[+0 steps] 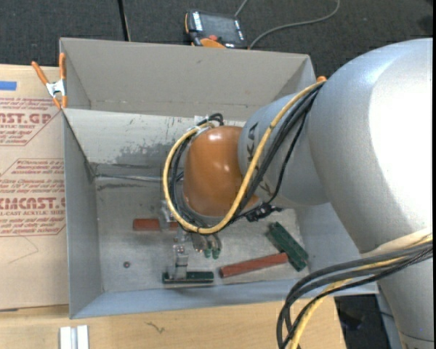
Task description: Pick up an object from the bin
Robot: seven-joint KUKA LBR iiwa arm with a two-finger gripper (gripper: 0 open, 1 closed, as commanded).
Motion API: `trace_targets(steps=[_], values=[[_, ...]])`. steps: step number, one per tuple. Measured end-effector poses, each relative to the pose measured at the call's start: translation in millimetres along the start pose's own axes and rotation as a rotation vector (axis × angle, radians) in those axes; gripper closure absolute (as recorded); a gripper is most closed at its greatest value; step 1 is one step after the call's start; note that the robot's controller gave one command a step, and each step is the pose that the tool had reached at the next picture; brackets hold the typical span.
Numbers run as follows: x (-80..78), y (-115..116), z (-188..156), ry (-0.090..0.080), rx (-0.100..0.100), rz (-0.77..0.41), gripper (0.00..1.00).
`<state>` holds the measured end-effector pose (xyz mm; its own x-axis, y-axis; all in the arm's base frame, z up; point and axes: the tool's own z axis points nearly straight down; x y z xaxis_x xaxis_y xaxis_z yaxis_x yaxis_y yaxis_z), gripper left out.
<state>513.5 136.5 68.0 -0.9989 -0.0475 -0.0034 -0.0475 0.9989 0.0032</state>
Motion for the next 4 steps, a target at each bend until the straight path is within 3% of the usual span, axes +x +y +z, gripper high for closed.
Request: trace_targets(steps=[1, 2, 3, 4], values=[[25.9, 9.5, -3.3, -0.003, 0.001, 0.175, 0.00], [28.3, 10.2, -3.0, 0.008, 0.002, 0.174, 1.00], [26.7, 9.1, -2.3, 0.001, 0.002, 0.176, 0.00], [9.4, -83.0, -42.8, -0.002, 0.007, 0.173, 0.00]])
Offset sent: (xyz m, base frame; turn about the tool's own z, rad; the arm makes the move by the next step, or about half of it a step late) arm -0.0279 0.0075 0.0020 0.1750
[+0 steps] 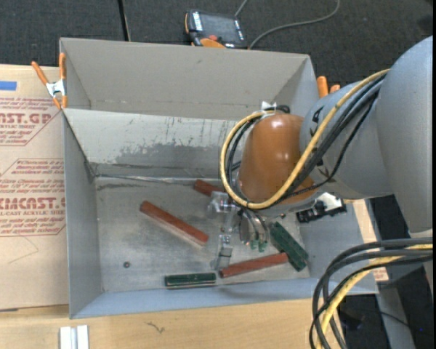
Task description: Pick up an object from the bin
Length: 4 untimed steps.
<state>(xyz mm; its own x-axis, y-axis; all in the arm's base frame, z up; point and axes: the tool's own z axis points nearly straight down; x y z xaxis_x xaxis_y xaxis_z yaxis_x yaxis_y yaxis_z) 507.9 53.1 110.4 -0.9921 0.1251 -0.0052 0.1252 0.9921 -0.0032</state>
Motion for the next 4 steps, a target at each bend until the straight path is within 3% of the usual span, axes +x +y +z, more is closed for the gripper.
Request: trace_targets(steps=[1, 2, 3, 4], values=[[16.9, 17.8, 42.6, 0.009, -0.002, -0.027, 0.00], [18.0, 32.5, 40.3, 0.006, -0.002, 0.208, 0.00], [18.2, 33.2, 39.1, 0.010, -0.004, 0.207, 1.00], [17.1, 32.5, 40.1, 0.004, -0.004, 0.209, 0.00]])
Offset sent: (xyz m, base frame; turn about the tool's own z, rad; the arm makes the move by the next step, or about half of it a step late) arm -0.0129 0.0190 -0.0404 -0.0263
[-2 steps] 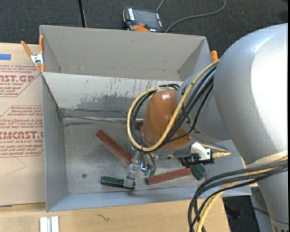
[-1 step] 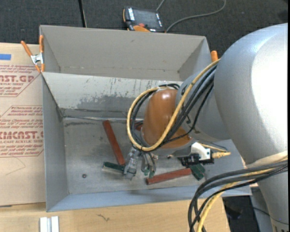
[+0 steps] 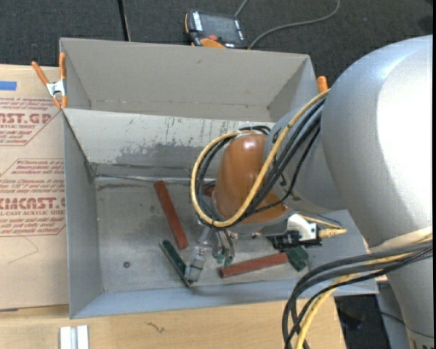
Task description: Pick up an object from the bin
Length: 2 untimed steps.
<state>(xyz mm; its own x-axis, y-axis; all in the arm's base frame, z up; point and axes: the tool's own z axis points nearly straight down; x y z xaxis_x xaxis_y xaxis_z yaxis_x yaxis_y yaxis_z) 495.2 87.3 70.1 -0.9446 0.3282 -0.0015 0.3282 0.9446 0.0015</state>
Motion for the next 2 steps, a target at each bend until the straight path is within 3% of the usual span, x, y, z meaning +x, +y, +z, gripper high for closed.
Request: trace_targets(steps=[1, 2], values=[[19.8, 50.2, -80.5, -0.003, -0.002, -0.353, 0.00], [-53.2, -6.4, 4.0, 0.003, 0.005, -0.437, 0.00]])
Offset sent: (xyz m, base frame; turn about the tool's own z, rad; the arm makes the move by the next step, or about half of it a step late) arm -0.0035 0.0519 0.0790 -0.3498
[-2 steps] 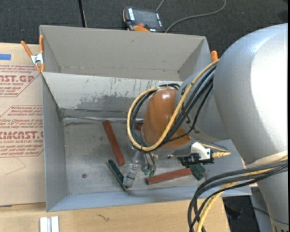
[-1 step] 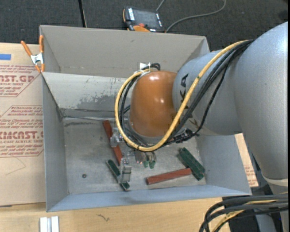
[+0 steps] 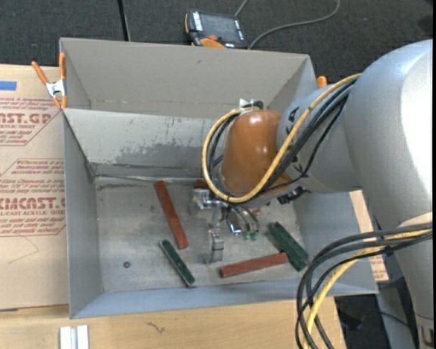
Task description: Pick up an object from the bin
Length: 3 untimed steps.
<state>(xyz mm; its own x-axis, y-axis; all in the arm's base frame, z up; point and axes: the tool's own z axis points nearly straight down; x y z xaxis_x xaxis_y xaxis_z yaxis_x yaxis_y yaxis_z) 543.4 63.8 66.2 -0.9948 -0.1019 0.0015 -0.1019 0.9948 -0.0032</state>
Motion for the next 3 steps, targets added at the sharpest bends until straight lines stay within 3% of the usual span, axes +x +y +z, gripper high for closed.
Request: trace_targets(steps=[1, 2, 3], values=[[-37.1, -113.6, -62.2, -0.010, 0.002, 0.011, 0.00], [-13.1, -75.1, -1.7, 0.000, -0.006, -0.519, 0.00], [-15.0, -105.6, -81.9, -0.011, 0.002, -0.480, 0.00]])
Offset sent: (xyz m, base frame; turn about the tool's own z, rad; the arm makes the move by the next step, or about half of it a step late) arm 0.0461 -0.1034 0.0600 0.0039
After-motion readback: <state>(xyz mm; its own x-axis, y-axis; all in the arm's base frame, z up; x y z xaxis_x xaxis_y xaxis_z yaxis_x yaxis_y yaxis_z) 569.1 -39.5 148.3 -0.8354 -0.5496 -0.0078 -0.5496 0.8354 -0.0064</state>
